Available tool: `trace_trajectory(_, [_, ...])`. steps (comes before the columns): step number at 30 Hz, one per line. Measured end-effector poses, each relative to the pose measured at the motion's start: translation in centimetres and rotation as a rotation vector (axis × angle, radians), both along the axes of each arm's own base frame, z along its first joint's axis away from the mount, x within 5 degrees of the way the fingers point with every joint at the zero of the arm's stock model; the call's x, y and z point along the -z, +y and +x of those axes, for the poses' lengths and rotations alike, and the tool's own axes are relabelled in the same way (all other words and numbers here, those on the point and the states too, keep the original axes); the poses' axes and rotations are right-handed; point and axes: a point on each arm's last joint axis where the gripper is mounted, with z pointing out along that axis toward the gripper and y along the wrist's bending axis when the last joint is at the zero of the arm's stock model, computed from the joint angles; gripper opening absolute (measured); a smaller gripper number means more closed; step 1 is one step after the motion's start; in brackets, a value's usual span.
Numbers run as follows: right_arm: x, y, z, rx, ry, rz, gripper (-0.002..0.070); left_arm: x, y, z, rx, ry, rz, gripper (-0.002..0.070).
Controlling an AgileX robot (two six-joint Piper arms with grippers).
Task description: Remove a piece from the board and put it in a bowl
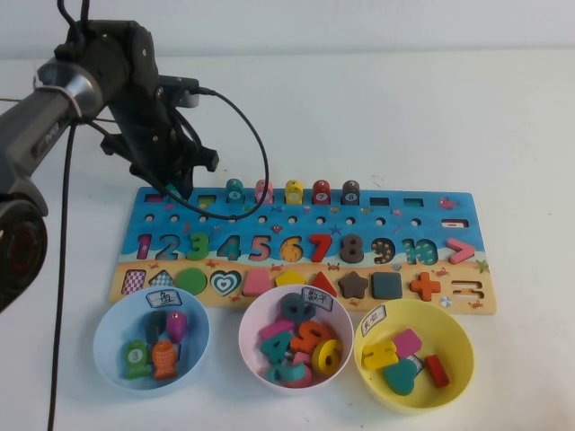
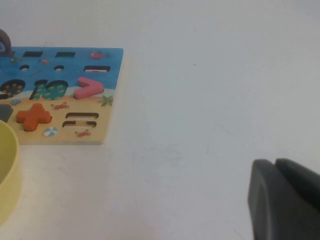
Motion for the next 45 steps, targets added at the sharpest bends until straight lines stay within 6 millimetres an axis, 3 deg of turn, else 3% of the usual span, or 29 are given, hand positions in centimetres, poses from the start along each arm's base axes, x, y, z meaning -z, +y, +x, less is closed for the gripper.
trace_trajectory(21, [0.0, 0.0, 0.0, 0.0, 0.0, 0.006, -0.0017, 0.0, 0.0, 0.0, 0.004, 0.0, -0.002, 0.0198])
trace_trajectory(23, [-0.1, 0.3, 0.0, 0.002, -0.007, 0.099, -0.0017, 0.0, 0.0, 0.0, 0.004, 0.001, -0.003, 0.0198])
trace_trajectory(28, [-1.2, 1.6, 0.1, -0.001, -0.036, 0.707, -0.0017, 0.0, 0.0, 0.0, 0.004, 0.001, -0.003, 0.0198])
trace_trajectory(31, [-1.9, 2.0, 0.1, -0.004, -0.047, 0.982, -0.0017, 0.0, 0.0, 0.0, 0.004, 0.001, -0.003, 0.0198])
trace_trajectory(37, [-2.4, 1.7, 0.2, 0.022, -0.091, 1.104, -0.0017, 0.0, 0.0, 0.0, 0.004, 0.001, -0.003, 0.0198])
trace_trajectory(45, [-2.1, 2.1, 0.1, -0.015, -0.05, 1.071, -0.0017, 0.0, 0.0, 0.0, 0.004, 0.001, -0.003, 0.0198])
